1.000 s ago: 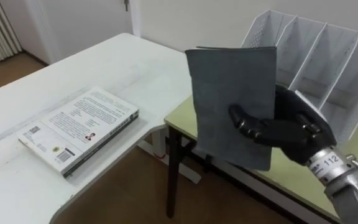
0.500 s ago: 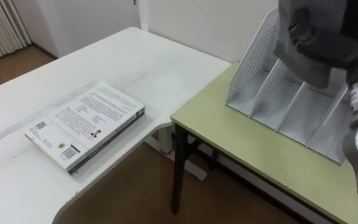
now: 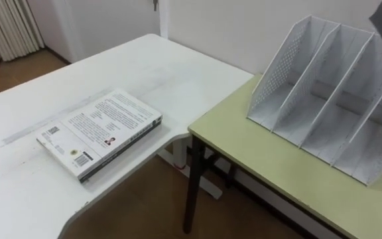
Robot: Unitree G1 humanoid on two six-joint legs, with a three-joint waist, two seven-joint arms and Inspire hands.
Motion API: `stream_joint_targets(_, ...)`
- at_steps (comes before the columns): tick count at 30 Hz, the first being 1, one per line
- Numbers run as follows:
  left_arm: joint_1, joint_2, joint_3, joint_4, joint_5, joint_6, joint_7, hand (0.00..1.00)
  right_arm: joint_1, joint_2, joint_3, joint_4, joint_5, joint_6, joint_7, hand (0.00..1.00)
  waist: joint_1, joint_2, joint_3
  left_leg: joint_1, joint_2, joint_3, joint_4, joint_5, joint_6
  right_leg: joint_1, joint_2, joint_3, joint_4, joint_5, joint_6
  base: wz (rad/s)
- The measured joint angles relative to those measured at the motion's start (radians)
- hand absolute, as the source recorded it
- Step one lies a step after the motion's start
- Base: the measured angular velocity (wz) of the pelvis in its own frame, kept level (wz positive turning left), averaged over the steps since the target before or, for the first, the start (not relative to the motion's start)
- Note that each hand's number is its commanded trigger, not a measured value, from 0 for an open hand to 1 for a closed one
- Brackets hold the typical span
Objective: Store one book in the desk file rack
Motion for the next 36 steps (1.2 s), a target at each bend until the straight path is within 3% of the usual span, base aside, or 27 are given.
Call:
stream_joint_targets(10,-0.012,0.0,0.018,0.001,0.02,0.006,0.042,0.0,-0.025,-0.017,-0.027,0.125,0.08,0.0,-0.099,1.0,0.014,-0.01,0.0066,-0.005,-0.001,-0.008,0.001,0.001,-0.001,-0.003,-0.002,-0.022,-0.001,0.0,0.0,0.02)
stream_joint_targets(17,-0.015,0.005,0.019,0.001,0.02,0.015,0.056,0.0,-0.037,-0.018,-0.026,0.19,0.12,0.0,-0.102,1.0,0.014,-0.01,0.0065,-0.005,-0.001,-0.008,0.001,0.001,-0.001,-0.006,-0.003,-0.023,-0.001,0.0,0.0,0.0)
stream_joint_targets(30,-0.011,0.016,0.044,0.002,0.02,0.031,0.085,0.0,-0.037,-0.019,-0.02,0.213,0.16,0.023,-0.073,1.0,0.015,-0.013,0.0027,-0.019,-0.002,-0.008,0.003,0.002,-0.001,-0.02,-0.005,-0.024,-0.001,0.0,0.0,0.0)
stream_joint_targets(36,-0.012,0.016,0.059,-0.001,0.04,0.038,0.089,0.0,-0.037,-0.068,0.028,0.307,0.219,0.041,0.023,1.0,0.02,-0.022,0.0028,-0.02,-0.001,-0.009,0.011,0.002,-0.001,-0.017,-0.007,-0.026,0.0,0.0,-0.001,0.0)
